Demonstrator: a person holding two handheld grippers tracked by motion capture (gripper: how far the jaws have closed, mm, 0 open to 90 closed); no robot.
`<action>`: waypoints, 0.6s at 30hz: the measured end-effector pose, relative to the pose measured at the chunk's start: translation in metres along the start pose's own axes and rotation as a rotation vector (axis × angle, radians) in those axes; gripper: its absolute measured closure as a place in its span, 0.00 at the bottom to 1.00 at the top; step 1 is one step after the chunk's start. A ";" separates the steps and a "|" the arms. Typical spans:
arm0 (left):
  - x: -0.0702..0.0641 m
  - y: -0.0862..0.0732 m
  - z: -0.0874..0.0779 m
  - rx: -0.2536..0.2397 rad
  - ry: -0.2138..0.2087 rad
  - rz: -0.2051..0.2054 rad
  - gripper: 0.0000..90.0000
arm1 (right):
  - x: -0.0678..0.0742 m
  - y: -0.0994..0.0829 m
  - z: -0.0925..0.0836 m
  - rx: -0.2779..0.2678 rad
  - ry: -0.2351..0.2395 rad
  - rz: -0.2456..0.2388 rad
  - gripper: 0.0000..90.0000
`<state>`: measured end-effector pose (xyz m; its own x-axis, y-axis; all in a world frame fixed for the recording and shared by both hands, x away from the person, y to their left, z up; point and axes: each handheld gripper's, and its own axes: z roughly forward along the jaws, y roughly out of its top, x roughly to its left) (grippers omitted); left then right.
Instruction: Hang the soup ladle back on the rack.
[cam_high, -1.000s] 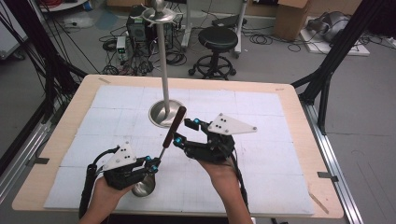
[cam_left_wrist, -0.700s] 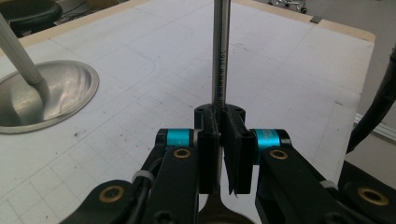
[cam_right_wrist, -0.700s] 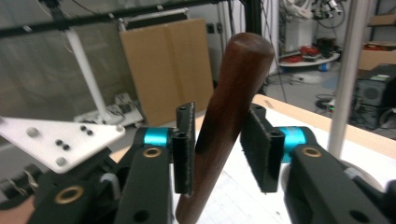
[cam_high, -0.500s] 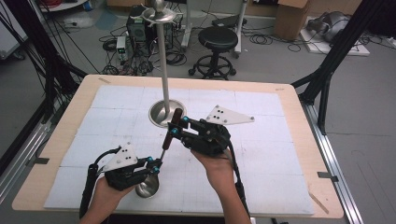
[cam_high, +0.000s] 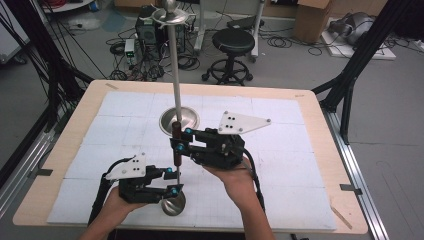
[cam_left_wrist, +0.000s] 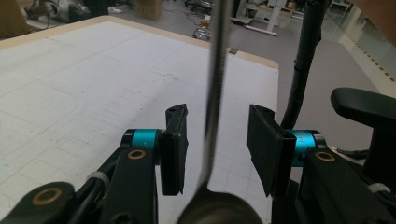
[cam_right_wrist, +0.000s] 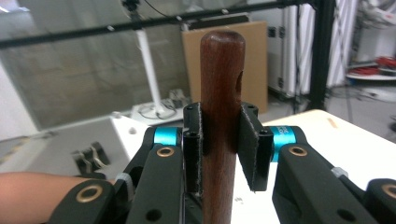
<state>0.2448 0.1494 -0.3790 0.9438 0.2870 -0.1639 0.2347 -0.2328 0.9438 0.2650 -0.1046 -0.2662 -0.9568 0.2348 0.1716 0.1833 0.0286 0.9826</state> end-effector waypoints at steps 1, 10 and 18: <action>0.001 0.000 0.001 0.001 -0.009 0.000 0.66 | -0.001 0.000 -0.001 -0.004 0.014 0.007 0.82; 0.003 -0.003 0.004 0.023 -0.061 0.045 0.83 | -0.007 -0.006 -0.003 -0.008 0.091 0.006 0.82; -0.001 -0.004 0.004 0.021 -0.036 0.056 0.93 | -0.008 -0.009 -0.003 -0.017 0.089 0.007 0.81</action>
<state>0.2442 0.1465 -0.3838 0.9631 0.2398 -0.1219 0.1861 -0.2668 0.9456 0.2704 -0.1093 -0.2760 -0.9719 0.1475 0.1833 0.1869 0.0109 0.9823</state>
